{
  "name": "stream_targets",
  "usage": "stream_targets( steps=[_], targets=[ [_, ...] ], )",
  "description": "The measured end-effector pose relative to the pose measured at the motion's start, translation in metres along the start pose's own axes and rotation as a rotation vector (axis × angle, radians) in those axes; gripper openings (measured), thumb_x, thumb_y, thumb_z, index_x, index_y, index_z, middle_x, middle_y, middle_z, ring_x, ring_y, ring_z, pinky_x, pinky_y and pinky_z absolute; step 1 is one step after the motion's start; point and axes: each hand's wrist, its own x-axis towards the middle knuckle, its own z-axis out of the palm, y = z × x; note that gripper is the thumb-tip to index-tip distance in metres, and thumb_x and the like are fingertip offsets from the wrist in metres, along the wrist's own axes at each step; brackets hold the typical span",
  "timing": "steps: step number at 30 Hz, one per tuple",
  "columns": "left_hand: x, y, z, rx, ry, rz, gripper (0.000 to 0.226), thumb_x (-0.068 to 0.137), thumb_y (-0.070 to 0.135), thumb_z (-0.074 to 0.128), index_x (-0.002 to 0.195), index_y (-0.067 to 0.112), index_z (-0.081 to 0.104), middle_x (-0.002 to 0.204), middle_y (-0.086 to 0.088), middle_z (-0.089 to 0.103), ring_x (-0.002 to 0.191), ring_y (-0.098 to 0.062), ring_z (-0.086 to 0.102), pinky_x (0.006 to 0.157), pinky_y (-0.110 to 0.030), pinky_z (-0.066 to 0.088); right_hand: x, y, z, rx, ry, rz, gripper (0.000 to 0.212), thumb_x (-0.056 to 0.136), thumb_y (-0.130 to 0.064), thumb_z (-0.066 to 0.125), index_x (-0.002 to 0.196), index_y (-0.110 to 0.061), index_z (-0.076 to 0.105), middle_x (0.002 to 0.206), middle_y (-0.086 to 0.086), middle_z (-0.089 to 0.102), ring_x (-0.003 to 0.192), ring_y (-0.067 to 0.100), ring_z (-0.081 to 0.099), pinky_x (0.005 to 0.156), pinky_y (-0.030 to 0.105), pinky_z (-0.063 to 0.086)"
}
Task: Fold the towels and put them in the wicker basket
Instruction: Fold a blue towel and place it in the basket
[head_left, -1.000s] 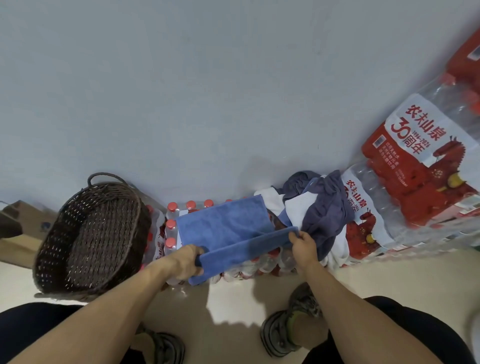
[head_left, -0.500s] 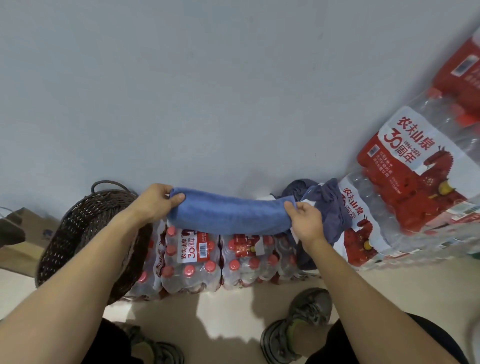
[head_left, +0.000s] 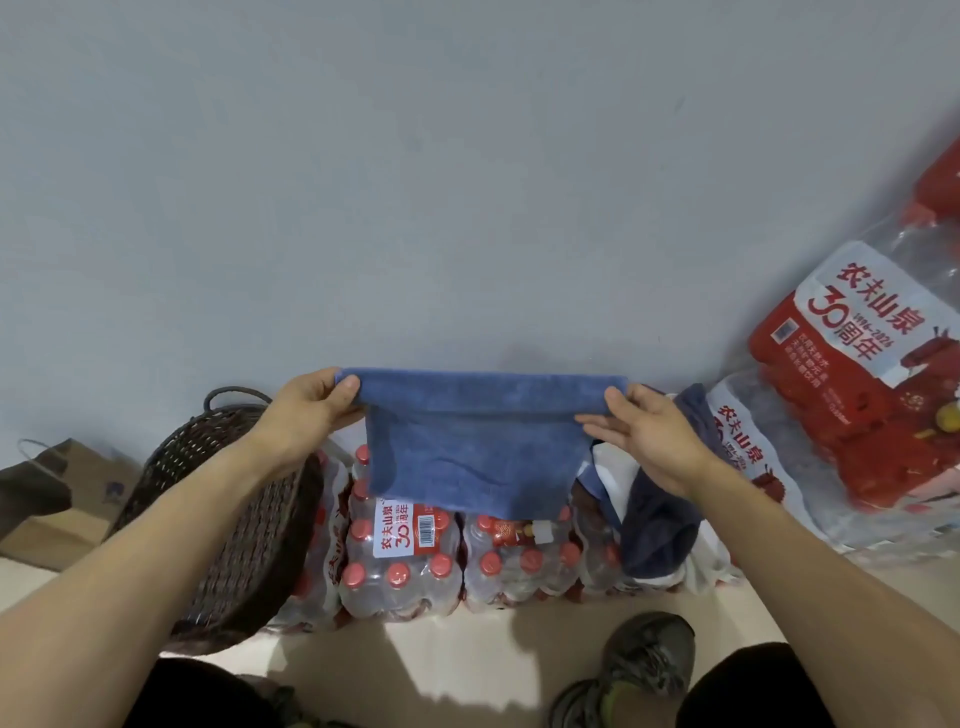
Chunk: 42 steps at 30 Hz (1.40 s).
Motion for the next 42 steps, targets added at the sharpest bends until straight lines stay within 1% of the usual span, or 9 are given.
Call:
stream_targets(
  steps=[7,13,16,22,26,31,37,40,42],
  targets=[
    [-0.023,0.008,-0.029,0.556,-0.037,0.208,0.025,0.101,0.025,0.049,0.081,0.013,0.059,0.054,0.017,0.045,0.05,0.001,0.04,0.048,-0.011,0.03,-0.002,0.008,-0.019,-0.072,-0.124,-0.115,0.044,0.083,-0.032,0.067,0.107,0.005,0.064,0.111,0.025,0.068,0.109,0.028,0.067,0.097,0.032,0.053],
    [-0.034,-0.029,-0.02,0.723,-0.353,0.07,0.019,0.092,0.016,0.065,0.074,0.02,0.064,0.066,0.009,0.062,0.065,-0.002,0.051,0.068,-0.027,0.046,-0.019,0.044,-0.031,-0.445,-0.306,0.089,0.03,0.083,-0.014,0.075,0.079,0.014,0.064,0.069,0.019,0.053,0.069,0.017,0.051,0.066,0.024,0.044],
    [-0.037,-0.062,-0.011,0.83,-0.502,-0.064,0.021,0.09,0.019,0.069,0.072,0.01,0.062,0.066,0.002,0.055,0.062,-0.01,0.047,0.065,-0.032,0.045,-0.027,0.066,-0.029,-0.44,-0.395,0.326,0.012,0.084,0.001,0.071,0.072,0.003,0.069,0.065,0.006,0.06,0.063,0.014,0.055,0.061,0.02,0.048],
    [-0.039,-0.095,0.004,0.776,-0.7,-0.349,0.03,0.095,0.023,0.062,0.068,0.014,0.053,0.059,0.004,0.046,0.058,-0.011,0.042,0.062,-0.026,0.04,-0.029,0.095,-0.034,-0.243,-0.553,0.716,0.023,0.076,0.01,0.071,0.061,-0.007,0.073,0.062,0.005,0.066,0.067,0.018,0.068,0.066,0.025,0.054],
    [-0.031,-0.097,0.009,0.699,-0.658,-0.544,0.023,0.102,0.023,0.047,0.083,0.013,0.055,0.069,-0.004,0.073,0.064,-0.014,0.071,0.063,-0.029,0.058,-0.02,0.101,-0.036,-0.323,-0.577,0.769,0.006,0.073,-0.003,0.077,0.076,-0.006,0.073,0.073,0.012,0.062,0.067,0.02,0.06,0.069,0.031,0.045],
    [-0.006,-0.104,0.009,0.751,-0.424,-0.406,0.021,0.1,0.018,0.047,0.084,0.008,0.057,0.055,-0.004,0.067,0.051,-0.02,0.066,0.045,-0.028,0.048,-0.002,0.111,-0.033,-0.273,-0.367,0.618,0.013,0.088,-0.009,0.07,0.076,-0.012,0.065,0.071,0.006,0.059,0.062,0.016,0.055,0.058,0.026,0.046],
    [0.038,-0.125,0.018,0.877,-0.12,-0.284,0.032,0.096,0.021,0.054,0.065,0.017,0.055,0.064,-0.004,0.063,0.06,-0.019,0.06,0.057,-0.03,0.046,0.028,0.122,-0.006,-0.206,-0.055,0.425,0.021,0.097,-0.008,0.058,0.11,0.007,0.063,0.101,0.022,0.068,0.091,0.033,0.067,0.089,0.047,0.055],
    [0.05,-0.143,0.025,0.774,-0.001,-0.374,0.023,0.097,0.023,0.054,0.083,0.007,0.061,0.081,-0.016,0.067,0.073,-0.031,0.065,0.067,-0.038,0.056,0.045,0.137,0.011,-0.309,0.054,0.4,0.019,0.098,-0.011,0.056,0.099,0.007,0.062,0.09,0.02,0.063,0.084,0.031,0.061,0.084,0.052,0.055],
    [0.052,-0.153,0.033,0.73,0.052,-0.421,0.021,0.098,0.023,0.055,0.093,0.004,0.062,0.086,-0.017,0.066,0.073,-0.031,0.063,0.066,-0.038,0.055,0.051,0.149,0.018,-0.512,0.107,0.362,0.022,0.096,-0.015,0.057,0.083,0.002,0.061,0.077,0.015,0.058,0.075,0.024,0.053,0.071,0.039,0.048]
  ],
)
